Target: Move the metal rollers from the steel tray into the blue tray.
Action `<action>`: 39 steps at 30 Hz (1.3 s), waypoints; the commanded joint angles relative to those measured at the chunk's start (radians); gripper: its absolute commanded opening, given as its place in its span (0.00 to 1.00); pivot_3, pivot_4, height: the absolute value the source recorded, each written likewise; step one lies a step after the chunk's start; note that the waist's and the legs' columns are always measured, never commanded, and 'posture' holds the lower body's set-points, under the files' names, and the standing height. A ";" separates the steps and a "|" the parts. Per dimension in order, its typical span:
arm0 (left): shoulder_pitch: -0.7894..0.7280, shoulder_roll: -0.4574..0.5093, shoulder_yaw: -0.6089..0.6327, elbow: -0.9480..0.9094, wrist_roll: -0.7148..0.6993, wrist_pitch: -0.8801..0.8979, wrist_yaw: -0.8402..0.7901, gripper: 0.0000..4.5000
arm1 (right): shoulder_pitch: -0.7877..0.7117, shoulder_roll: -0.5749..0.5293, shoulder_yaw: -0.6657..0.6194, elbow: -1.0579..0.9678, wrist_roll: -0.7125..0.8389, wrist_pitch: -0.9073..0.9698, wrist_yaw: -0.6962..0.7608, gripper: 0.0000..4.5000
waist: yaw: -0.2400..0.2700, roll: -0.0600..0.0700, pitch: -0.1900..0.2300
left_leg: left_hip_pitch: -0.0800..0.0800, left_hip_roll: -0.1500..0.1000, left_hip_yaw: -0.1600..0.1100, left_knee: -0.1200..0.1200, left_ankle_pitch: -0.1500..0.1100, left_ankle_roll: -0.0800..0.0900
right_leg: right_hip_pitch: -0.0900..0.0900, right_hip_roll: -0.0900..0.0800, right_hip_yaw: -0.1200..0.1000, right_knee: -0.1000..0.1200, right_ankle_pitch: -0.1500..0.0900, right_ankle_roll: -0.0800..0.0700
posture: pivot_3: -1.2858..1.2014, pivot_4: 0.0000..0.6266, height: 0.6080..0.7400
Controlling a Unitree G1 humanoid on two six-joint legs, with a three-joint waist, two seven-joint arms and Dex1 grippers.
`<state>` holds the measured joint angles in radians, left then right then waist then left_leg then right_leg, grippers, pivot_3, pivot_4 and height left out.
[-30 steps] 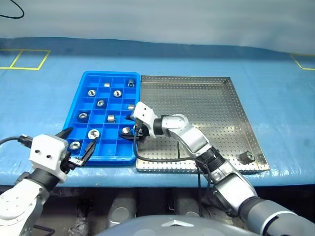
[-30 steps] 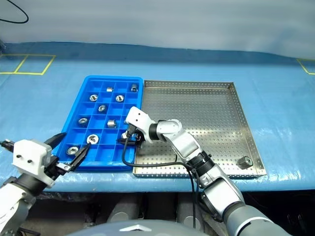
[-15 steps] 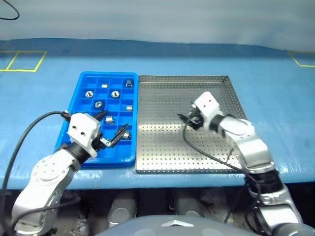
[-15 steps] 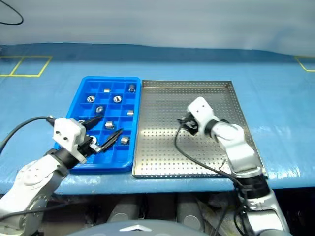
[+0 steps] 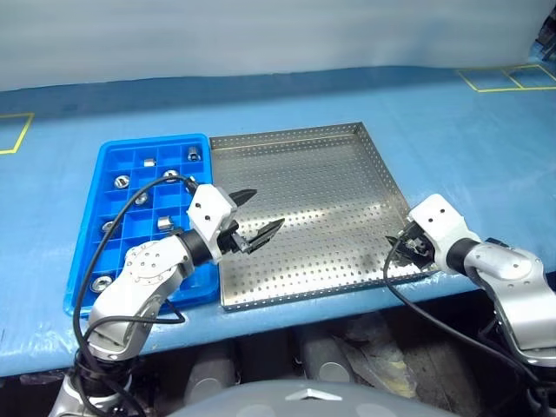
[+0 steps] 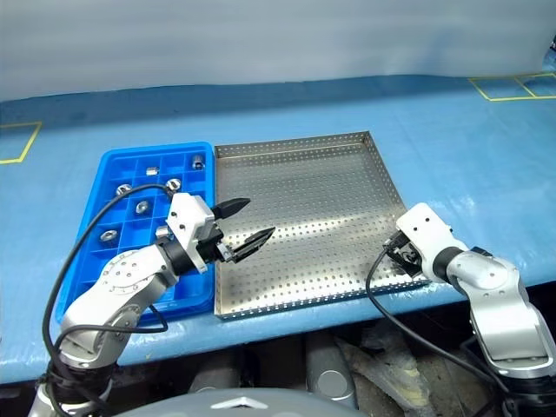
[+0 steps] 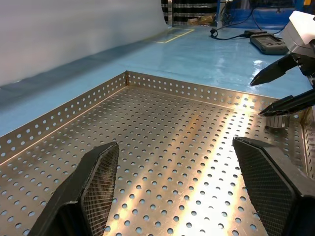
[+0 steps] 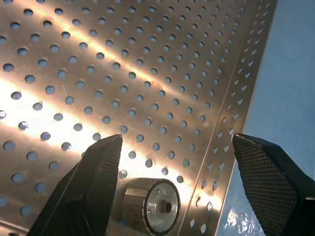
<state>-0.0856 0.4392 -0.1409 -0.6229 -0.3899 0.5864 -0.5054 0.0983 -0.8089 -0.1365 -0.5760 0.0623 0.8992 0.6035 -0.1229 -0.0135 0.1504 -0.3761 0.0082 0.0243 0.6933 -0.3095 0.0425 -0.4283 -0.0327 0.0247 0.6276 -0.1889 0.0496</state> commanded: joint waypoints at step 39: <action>0.076 0.001 0.032 -0.020 0.045 -0.058 0.029 0.89 | -0.032 -0.161 0.144 0.108 -0.022 0.005 0.059 0.84 | 0.033 -0.001 0.000 | 0.000 0.000 0.006 0.002 -0.002 0.003 | -0.001 0.001 0.006 -0.001 0.004 -0.001 | 0.44 0.24 1.00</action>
<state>-0.0099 0.4376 -0.1267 -0.6072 -0.3526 0.5551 -0.4801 0.0660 -0.9542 0.0015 -0.4706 0.0499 0.9152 0.6561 -0.0903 -0.0143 0.1502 -0.3759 0.0082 0.0300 0.6958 -0.3115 0.0459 -0.4291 -0.0322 0.0309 0.6271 -0.1847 0.0483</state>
